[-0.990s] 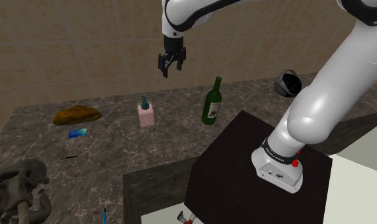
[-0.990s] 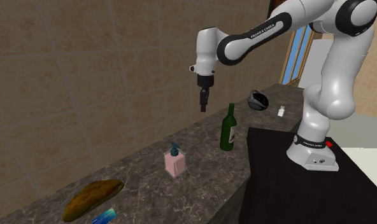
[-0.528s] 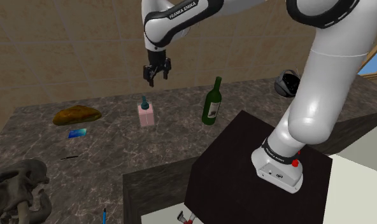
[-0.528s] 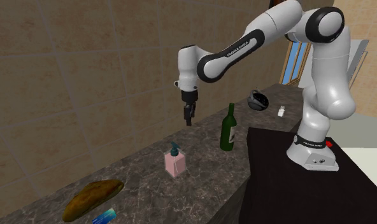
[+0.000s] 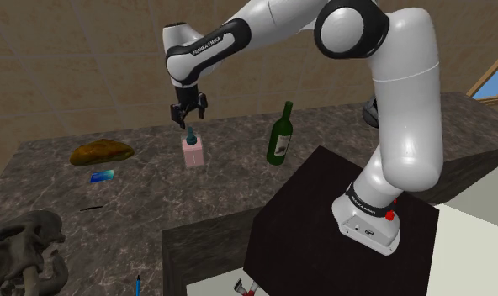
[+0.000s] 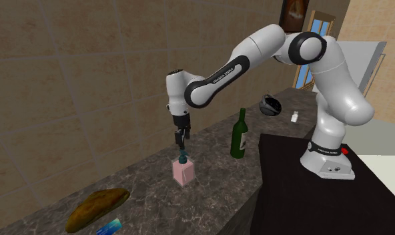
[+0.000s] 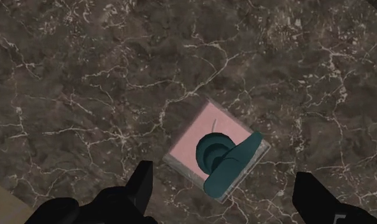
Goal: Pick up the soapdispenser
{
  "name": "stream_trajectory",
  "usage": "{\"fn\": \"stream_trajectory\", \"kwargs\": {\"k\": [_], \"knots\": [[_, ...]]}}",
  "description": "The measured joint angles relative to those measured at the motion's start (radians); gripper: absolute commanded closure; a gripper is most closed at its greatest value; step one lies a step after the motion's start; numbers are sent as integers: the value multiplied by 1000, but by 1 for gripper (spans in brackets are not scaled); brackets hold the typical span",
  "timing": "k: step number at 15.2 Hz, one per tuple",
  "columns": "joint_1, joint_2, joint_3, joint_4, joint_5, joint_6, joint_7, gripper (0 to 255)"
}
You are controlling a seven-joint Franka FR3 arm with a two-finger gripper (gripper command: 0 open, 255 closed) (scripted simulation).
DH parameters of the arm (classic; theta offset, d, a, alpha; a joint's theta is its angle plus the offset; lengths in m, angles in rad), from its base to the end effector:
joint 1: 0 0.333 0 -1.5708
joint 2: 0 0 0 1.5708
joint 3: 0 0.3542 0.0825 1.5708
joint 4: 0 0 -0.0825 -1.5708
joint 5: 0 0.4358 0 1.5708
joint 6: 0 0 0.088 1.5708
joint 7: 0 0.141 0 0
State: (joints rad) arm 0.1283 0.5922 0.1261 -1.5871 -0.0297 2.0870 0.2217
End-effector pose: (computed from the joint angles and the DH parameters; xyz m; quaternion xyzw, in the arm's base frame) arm 0.7249 0.1754 0.2537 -0.9987 -0.0151 0.0479 0.0120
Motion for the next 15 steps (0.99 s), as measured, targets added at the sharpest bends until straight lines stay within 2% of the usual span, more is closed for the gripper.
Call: {"fn": "stream_trajectory", "kwargs": {"k": [3, 10, 11, 15], "knots": [[10, 99, -5, 105, -6, -19, 6, 0], [16, 169, -9, 122, -11, 30, 9, 0], [16, 172, -9, 122, -11, 33, 9, 255], [17, 175, -9, 125, -12, 35, 10, 255]]}}
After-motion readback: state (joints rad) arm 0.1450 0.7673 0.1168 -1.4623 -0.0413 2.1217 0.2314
